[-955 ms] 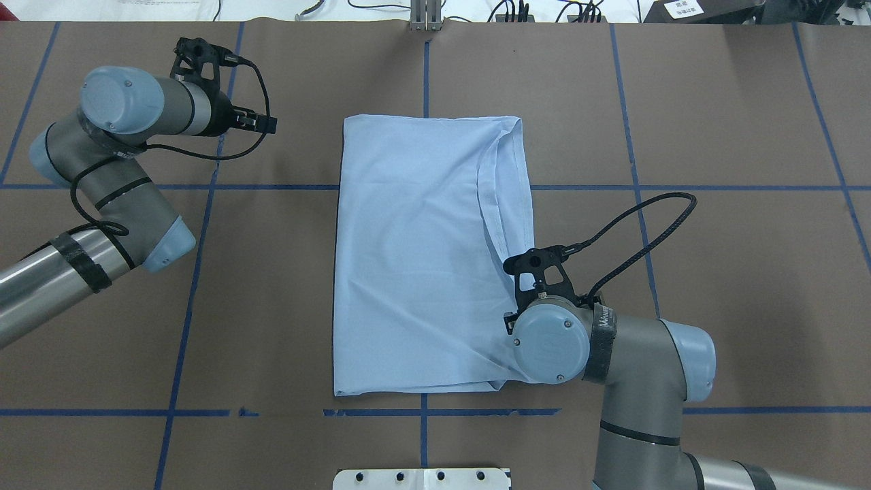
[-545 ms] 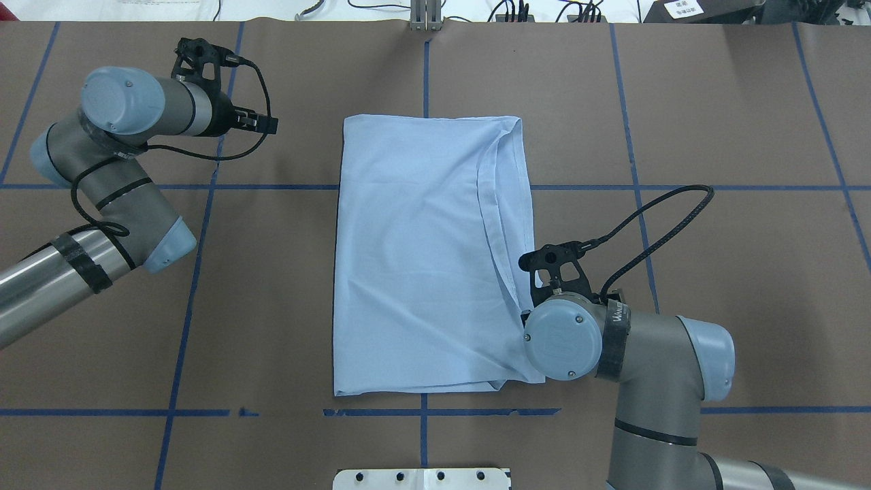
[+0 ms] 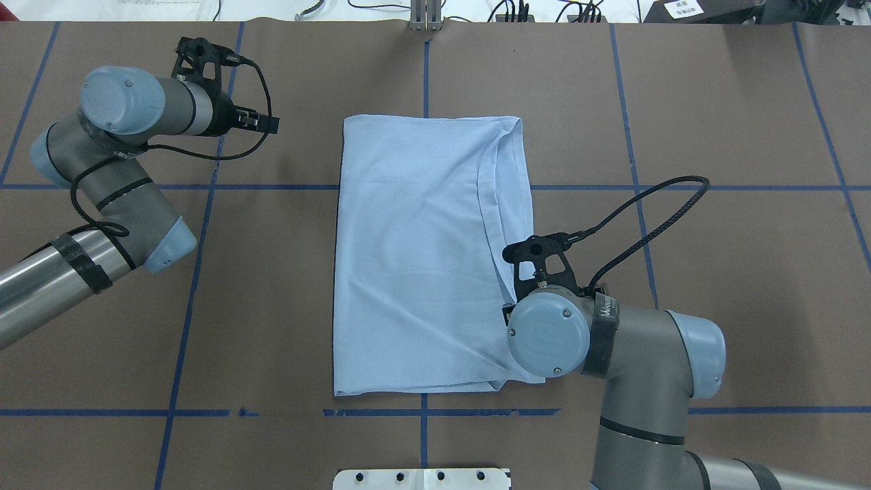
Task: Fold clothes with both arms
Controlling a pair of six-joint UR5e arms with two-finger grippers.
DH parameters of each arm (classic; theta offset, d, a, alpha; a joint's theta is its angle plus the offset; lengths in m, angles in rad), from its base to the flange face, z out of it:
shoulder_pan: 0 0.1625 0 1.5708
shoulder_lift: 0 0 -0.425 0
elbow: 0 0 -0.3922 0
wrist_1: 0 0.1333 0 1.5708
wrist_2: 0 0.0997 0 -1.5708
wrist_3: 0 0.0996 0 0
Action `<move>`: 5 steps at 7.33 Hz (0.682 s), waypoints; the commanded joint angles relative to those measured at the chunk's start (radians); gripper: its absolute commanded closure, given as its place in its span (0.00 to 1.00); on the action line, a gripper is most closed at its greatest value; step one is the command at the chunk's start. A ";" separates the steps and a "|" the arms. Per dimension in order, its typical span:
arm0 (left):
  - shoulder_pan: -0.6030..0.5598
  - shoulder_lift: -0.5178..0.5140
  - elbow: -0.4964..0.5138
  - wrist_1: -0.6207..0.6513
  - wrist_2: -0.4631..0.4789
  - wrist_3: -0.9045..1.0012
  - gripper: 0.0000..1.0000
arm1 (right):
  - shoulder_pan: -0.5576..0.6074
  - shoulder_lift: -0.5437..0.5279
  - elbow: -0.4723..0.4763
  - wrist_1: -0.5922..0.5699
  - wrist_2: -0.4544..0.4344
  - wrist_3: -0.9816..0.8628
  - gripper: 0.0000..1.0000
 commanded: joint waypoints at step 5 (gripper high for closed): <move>0.003 0.001 0.001 -0.001 0.001 -0.010 0.00 | -0.009 0.037 -0.115 0.163 0.002 -0.014 0.59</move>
